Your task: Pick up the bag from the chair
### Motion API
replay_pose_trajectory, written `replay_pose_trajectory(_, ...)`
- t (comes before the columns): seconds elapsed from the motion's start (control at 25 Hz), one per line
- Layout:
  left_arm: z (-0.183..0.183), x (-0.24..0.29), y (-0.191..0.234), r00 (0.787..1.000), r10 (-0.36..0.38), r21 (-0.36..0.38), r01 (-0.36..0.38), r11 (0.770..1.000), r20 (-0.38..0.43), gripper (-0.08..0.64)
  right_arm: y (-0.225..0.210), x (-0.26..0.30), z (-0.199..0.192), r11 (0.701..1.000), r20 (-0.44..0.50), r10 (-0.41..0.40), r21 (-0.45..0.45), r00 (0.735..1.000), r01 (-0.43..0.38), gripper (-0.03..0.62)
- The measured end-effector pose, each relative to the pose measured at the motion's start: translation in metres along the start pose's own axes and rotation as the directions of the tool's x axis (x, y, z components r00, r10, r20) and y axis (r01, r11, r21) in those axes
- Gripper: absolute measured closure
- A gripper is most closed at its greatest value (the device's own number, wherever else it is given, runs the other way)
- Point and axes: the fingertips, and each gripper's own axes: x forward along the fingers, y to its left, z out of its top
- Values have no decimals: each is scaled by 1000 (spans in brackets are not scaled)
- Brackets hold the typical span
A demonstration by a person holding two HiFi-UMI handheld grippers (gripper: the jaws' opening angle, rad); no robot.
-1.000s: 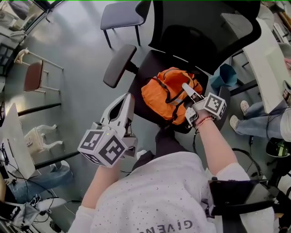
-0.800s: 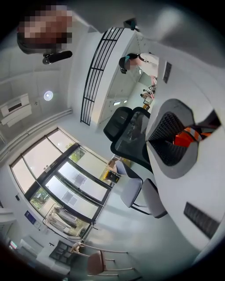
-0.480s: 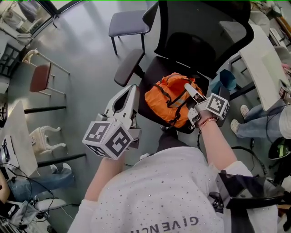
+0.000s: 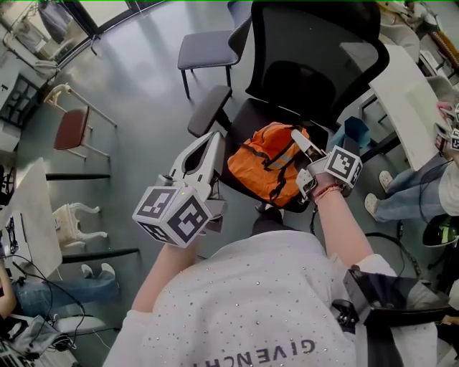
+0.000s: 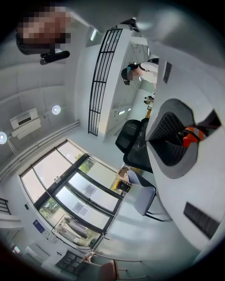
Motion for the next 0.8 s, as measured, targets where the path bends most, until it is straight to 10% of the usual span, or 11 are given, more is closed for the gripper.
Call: replay_pose_trajectory(0.8,15,-42,-27,997,-61,32,60,998,57,548,71,-23,-16,995,43,103,-4,994,-103,566)
